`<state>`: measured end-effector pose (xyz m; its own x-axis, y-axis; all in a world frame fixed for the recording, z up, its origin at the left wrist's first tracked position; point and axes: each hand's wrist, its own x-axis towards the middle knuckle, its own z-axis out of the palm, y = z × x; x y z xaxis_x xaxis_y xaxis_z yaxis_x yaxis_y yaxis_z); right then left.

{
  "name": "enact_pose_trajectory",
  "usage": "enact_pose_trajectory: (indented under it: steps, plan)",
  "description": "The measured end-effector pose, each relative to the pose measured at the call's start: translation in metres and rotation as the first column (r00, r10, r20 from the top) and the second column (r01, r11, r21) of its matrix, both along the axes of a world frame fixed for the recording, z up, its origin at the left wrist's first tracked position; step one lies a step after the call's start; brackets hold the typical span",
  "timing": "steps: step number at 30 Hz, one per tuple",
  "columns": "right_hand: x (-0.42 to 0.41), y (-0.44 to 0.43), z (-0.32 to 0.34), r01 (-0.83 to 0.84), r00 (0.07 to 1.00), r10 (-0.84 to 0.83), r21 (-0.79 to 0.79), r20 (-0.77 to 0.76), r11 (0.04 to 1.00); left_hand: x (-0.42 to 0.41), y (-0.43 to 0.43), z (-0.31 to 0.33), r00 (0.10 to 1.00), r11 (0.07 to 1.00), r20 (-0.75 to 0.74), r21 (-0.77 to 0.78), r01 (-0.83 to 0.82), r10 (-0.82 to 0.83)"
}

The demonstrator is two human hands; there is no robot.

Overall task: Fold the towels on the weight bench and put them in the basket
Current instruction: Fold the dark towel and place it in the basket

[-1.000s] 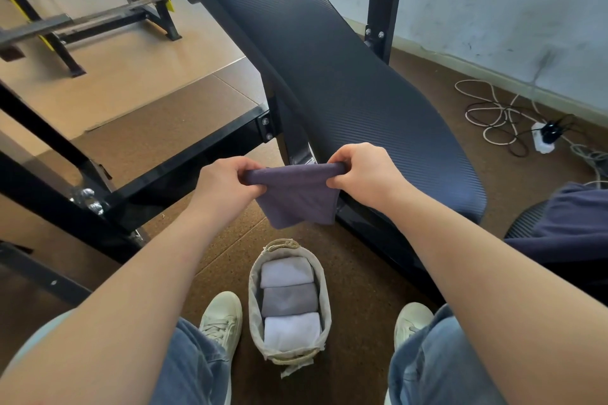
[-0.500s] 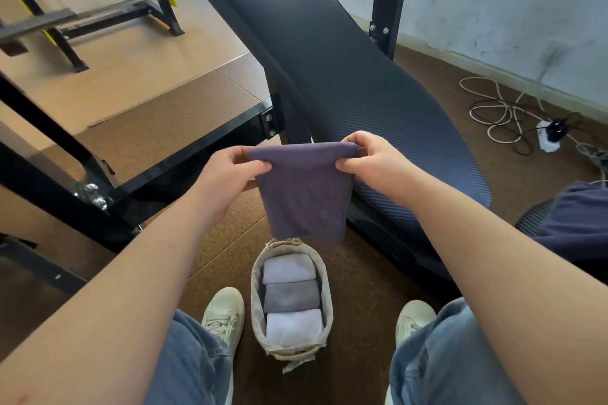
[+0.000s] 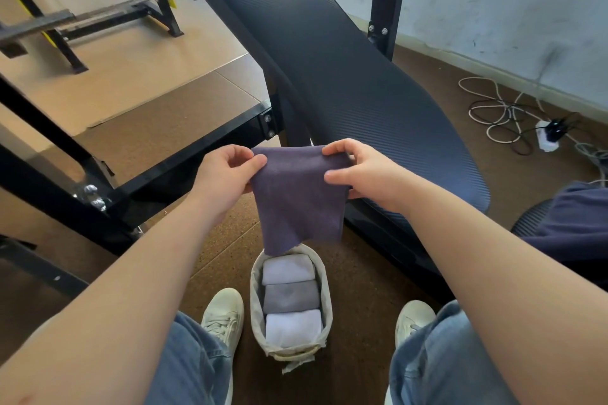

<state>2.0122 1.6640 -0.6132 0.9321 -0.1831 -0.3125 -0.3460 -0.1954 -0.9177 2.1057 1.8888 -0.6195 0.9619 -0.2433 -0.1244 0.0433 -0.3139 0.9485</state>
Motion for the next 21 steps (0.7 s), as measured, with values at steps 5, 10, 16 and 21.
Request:
enact_pose_trajectory:
  steps: [5,10,16,21]
  plan:
    - [0.001,-0.001,-0.001,-0.047,0.999,0.045,-0.093,-0.018,0.995,-0.002,0.000,0.001,0.995,0.991,0.003,0.090,0.101,-0.102]
    - [-0.001,-0.001,-0.001,0.003,0.999,0.006,-0.204,0.042,0.979,-0.007,-0.003,0.004,0.968,0.931,0.068,0.298,0.213,-0.243]
    - [0.001,-0.010,-0.008,0.065,0.990,-0.042,-0.169,0.136,0.984,-0.010,0.000,0.006,0.945,0.932,0.212,0.317,0.174,-0.249]
    - [0.001,-0.012,-0.008,0.147,0.981,-0.112,-0.229,0.158,0.962,-0.010,0.001,0.005,0.941,0.940,0.246,0.304,0.154,-0.233]
